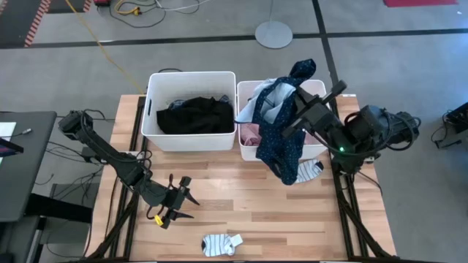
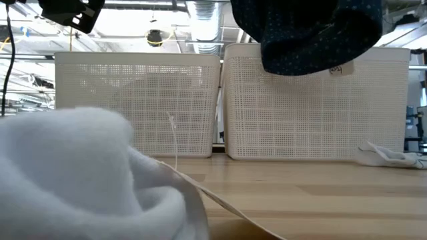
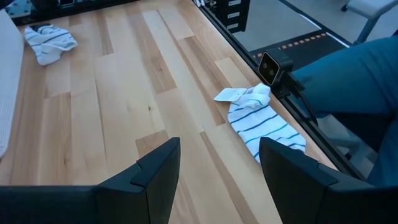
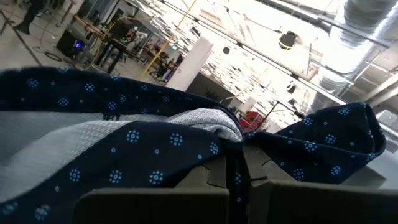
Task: Sort clothes
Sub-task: Put the blue shirt into the left white laundry organizer
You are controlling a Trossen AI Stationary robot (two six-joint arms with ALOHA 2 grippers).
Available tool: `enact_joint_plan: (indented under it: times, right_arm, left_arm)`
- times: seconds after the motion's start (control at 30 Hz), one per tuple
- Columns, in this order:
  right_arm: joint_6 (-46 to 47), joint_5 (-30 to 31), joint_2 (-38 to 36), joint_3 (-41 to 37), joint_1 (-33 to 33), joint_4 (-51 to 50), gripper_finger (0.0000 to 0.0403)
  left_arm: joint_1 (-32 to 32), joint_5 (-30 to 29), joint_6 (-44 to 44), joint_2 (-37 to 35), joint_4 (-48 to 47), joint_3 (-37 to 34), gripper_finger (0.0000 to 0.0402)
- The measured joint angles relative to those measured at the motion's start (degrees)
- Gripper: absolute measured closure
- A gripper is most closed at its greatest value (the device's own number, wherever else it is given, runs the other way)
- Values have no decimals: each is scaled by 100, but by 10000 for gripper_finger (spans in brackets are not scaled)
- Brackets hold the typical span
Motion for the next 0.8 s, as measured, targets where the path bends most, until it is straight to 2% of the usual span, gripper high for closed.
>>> enact_joint_plan:
  times: [0.1, 0.3, 0.57, 0.67, 0.8]
  right_arm:
    - [429, -533, 0, 0, 47, -82, 397]
    - [1561, -2795, 60, 0, -211, -124, 397]
    - [2669, -4594, 517, 195, -1384, -101, 397]
    - [3034, -5288, 889, 524, -1867, -77, 397]
    - [3333, -5863, 1516, 1085, -2384, -119, 397]
  left_arm:
    - [0, -1, 16, 0, 2, 0, 187]
    - [0, -41, 102, 0, 79, 0, 187]
    - [0, -57, 115, 0, 138, 0, 187]
    - [0, -140, 165, 0, 149, 0, 187]
    - [0, -170, 216, 0, 150, 0, 187]
